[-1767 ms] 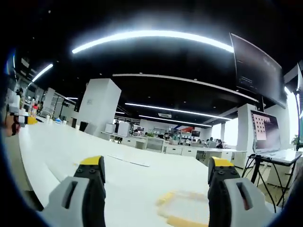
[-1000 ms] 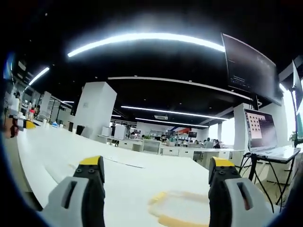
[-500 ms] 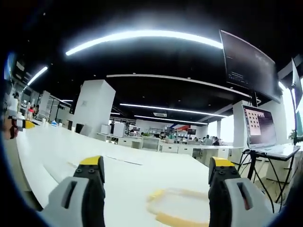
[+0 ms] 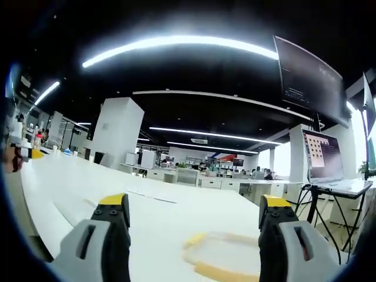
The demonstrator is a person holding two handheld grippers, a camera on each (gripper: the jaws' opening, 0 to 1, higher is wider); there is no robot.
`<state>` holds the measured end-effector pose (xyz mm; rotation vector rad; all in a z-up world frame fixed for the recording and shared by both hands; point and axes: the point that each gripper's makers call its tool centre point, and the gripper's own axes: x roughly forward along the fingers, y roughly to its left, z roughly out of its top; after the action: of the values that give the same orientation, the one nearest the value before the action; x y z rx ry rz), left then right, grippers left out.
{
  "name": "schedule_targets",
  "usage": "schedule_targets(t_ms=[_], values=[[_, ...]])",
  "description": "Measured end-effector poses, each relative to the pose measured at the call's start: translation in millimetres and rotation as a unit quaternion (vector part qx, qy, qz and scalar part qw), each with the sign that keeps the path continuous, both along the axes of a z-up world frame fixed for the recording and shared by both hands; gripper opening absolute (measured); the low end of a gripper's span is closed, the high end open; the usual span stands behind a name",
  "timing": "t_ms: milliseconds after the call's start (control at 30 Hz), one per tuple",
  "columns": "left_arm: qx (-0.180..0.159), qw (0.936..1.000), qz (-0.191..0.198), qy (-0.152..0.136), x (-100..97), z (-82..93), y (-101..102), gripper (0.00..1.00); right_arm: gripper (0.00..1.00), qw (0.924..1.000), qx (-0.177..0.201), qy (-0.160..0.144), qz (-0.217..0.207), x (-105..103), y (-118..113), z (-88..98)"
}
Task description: Snap each plastic latch of the storage box into its locked position after aligning the lid with the box until every specified latch is closed and the lid sits flush.
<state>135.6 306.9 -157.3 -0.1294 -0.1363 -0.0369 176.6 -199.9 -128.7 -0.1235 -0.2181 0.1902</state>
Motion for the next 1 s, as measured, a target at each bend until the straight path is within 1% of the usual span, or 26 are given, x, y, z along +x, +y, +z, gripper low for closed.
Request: schedule_targets(t_ms=[467, 567, 833, 1000], values=[[0.01, 0.9999, 0.005, -0.003, 0.1, -0.3, 0.1, 0.97, 0.92, 1.0, -0.002, 0.006, -0.006, 1.2, -5.8, -5.4], [0.007, 1.0, 0.004, -0.003, 1.1, -1.7, -0.8, 0.97, 0.92, 1.0, 0.0, 0.004, -0.005, 2.7, -5.1, -3.8], [0.007, 1.0, -0.001, -0.001, 3.1, -4.2, -4.0, 0.97, 0.92, 0.9999, -0.006, 0.013, -0.006, 5.8, -5.0, -9.8], [0.009, 1.0, -0.001, -0.001, 3.7, -4.3, -4.0, 0.97, 0.92, 0.9999, -0.007, 0.012, -0.008, 6.2, -6.2, -9.3]])
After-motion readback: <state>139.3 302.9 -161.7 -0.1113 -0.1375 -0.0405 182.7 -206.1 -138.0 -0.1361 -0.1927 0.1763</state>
